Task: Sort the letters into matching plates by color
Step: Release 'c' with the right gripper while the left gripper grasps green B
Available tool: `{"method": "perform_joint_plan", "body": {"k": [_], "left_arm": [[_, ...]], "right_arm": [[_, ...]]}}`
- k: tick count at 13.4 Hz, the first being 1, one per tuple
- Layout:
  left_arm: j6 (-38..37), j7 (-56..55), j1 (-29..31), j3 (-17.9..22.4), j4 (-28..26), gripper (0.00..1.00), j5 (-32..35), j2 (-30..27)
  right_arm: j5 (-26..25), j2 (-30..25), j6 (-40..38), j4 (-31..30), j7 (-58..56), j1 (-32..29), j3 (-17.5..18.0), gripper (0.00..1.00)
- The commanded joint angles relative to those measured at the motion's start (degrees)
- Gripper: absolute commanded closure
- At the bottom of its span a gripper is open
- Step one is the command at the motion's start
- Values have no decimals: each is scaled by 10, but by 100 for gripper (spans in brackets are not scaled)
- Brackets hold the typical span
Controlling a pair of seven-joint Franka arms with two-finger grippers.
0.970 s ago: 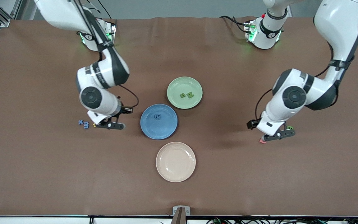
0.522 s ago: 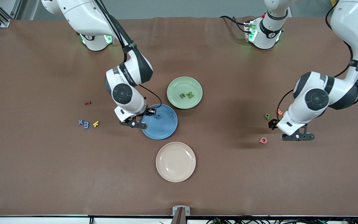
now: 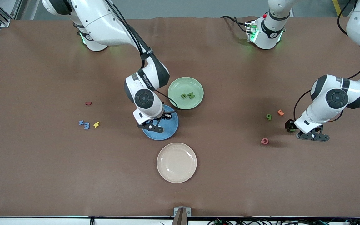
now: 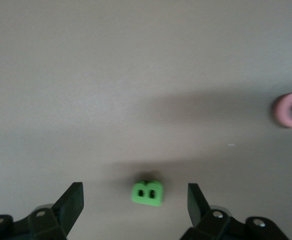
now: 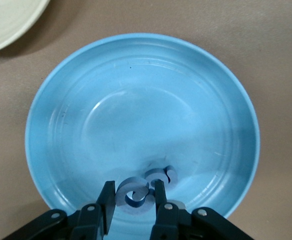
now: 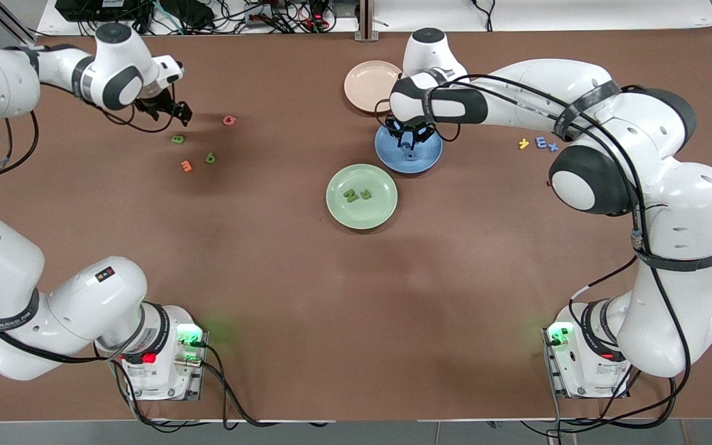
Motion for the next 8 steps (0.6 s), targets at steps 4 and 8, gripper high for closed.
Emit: {"method": "perform_joint_plan", "body": {"k": [4, 8], "left_arm": [[23, 3, 25, -6, -8, 10, 23, 29], [22, 4, 25, -6, -10, 17, 23, 40]], "right_arm": [[10, 33, 25, 33, 9, 17, -6, 84], [10, 36, 28, 34, 18, 23, -6, 71]]}}
